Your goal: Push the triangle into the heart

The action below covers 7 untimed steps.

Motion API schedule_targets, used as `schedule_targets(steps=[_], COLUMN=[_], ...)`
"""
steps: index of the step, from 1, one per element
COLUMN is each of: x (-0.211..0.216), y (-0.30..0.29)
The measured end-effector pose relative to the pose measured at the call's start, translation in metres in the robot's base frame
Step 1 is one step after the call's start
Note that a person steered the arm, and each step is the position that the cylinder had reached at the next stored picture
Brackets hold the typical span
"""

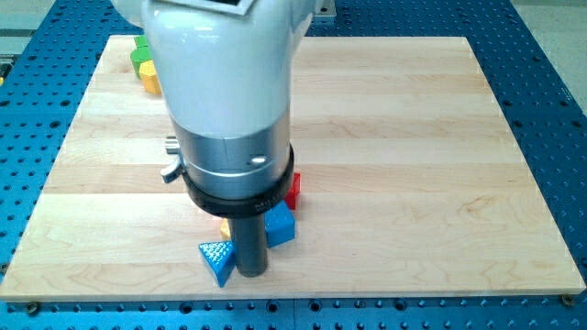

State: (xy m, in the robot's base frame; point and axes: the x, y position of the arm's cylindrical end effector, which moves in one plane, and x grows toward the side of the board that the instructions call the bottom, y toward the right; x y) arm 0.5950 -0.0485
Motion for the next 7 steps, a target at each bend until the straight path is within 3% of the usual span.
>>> schedule_targets(steps=[2, 4, 7], x=[0.023, 0.016, -0.005], y=[-0.056, -0.163, -0.059])
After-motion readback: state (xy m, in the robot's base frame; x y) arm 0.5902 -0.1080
